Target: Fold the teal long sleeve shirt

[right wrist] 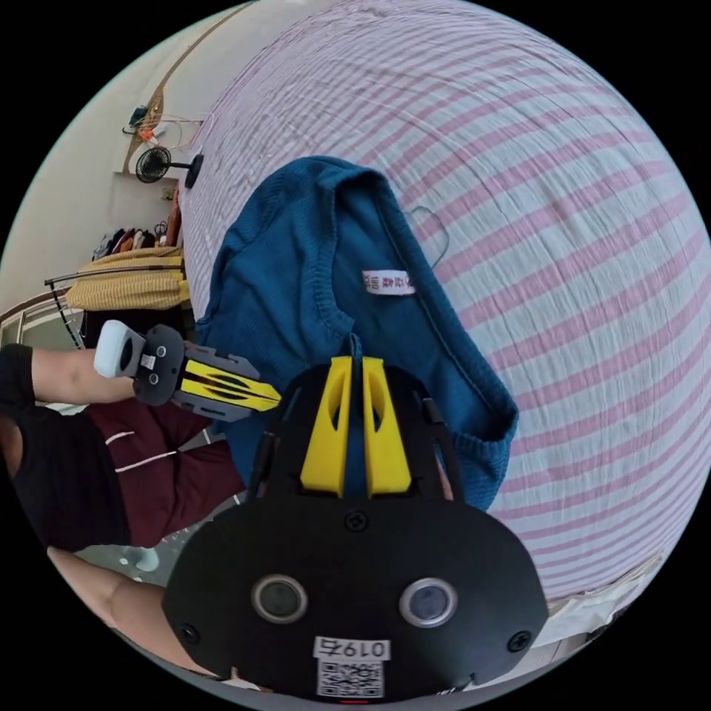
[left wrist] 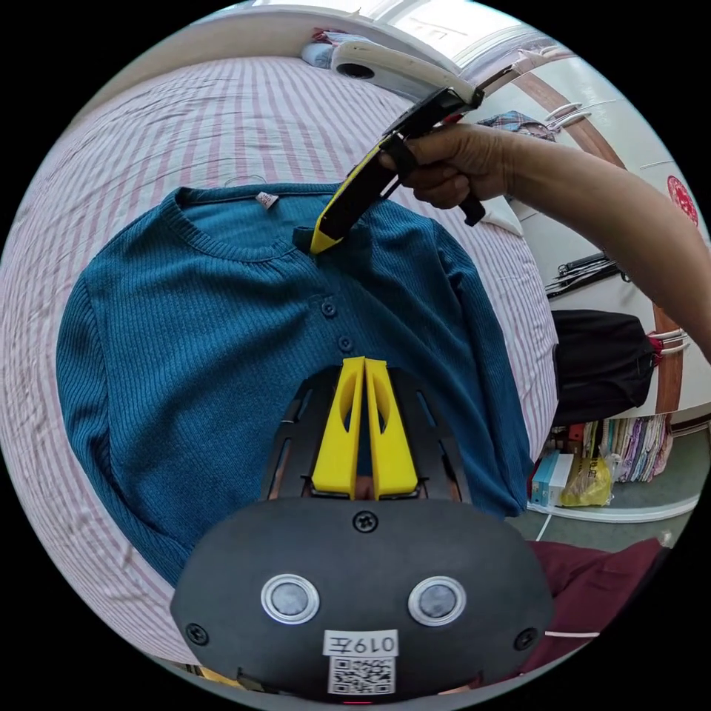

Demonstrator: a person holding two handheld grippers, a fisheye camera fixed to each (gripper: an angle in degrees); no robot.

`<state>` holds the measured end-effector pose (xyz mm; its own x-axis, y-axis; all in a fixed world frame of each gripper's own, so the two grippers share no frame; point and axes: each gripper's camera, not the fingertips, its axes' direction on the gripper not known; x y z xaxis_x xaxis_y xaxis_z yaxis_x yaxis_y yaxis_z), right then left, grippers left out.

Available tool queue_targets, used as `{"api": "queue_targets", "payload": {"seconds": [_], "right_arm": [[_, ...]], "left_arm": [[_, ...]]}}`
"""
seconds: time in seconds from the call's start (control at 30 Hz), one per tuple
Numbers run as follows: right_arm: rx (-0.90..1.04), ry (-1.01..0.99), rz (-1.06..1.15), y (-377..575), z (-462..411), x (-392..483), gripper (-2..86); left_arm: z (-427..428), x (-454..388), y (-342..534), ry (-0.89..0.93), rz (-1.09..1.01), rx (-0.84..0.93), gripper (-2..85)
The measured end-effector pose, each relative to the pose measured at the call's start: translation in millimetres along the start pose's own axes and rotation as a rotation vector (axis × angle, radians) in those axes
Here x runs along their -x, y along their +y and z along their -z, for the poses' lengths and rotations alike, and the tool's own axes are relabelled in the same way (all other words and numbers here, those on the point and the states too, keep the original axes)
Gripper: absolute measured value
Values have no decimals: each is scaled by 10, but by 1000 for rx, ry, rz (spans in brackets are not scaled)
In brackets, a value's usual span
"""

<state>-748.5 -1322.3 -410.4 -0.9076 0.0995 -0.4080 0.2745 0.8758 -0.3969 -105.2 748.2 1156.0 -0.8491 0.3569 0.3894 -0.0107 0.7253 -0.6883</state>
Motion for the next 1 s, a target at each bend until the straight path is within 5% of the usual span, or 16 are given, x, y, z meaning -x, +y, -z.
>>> {"api": "queue_targets", "payload": {"seconds": [0.3, 0.53, 0.8, 1.0], "right_arm": [[-210, 91, -79, 431, -55, 102, 51], [-296, 157, -105, 677, -299, 240, 10], [-815, -79, -325, 1870, -149, 219, -4], [-727, 244, -653, 2822, -466, 225, 59]], "left_arm": [[230, 71, -204, -142, 99, -143, 8], [87, 112, -371, -195, 81, -59, 7], [396, 228, -164, -184, 93, -91, 7], [835, 660, -36, -92, 128, -171, 7]]}}
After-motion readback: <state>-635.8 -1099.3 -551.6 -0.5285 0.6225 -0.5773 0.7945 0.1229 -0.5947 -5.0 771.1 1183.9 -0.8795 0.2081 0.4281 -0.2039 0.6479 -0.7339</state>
